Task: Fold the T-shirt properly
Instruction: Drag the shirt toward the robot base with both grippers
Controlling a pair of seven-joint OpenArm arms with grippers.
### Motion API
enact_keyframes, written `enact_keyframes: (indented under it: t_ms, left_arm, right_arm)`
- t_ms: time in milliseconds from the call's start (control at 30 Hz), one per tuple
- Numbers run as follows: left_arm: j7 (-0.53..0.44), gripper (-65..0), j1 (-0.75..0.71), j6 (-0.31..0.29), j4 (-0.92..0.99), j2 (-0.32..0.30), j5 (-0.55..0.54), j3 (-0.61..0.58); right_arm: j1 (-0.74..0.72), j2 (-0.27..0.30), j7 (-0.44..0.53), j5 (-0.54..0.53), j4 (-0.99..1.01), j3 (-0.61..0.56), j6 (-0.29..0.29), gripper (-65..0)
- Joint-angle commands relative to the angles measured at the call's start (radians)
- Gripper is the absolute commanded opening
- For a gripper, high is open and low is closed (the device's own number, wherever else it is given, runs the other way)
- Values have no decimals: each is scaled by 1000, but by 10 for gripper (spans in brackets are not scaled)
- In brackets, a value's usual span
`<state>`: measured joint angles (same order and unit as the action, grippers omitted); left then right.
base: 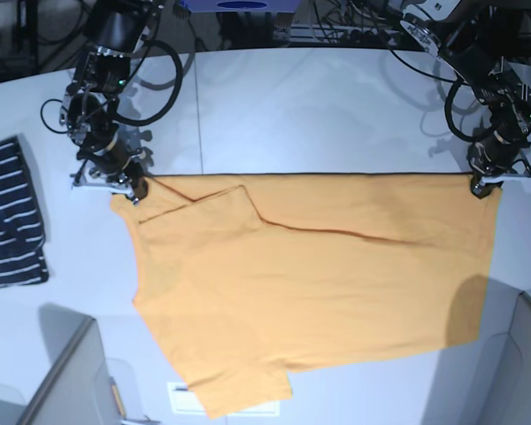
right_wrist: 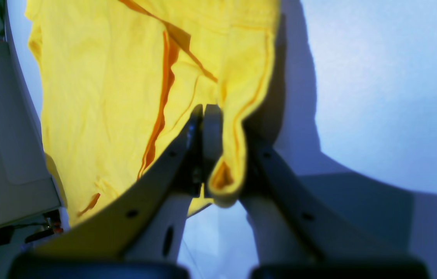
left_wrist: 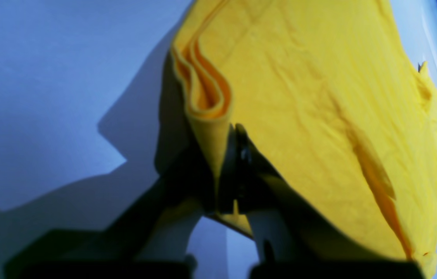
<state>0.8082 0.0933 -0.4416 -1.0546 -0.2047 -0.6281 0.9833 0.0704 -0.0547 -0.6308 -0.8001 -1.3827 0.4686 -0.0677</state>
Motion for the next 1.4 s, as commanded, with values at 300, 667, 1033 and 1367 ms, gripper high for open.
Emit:
enact_keyframes:
  t_ms: [300,667,1033,1367]
  left_arm:
    - [9,-650,-194,13,-240,6,11,-108]
    - [9,-650,-436,13,-508,77,9,-102]
    - [4,-650,-603,8,-580,89,9,-100]
    - [1,-650,-686,8,-580,89,9,-100]
  right_arm:
    - [182,43,-25,31,-175,3,-30,-650]
    - [374,43,-25,31,-383,3,-30,-650]
    - [561,40,-25,31,-493,5,-30,-650]
    - [668,39,-25,31,-493,5,-28,-650]
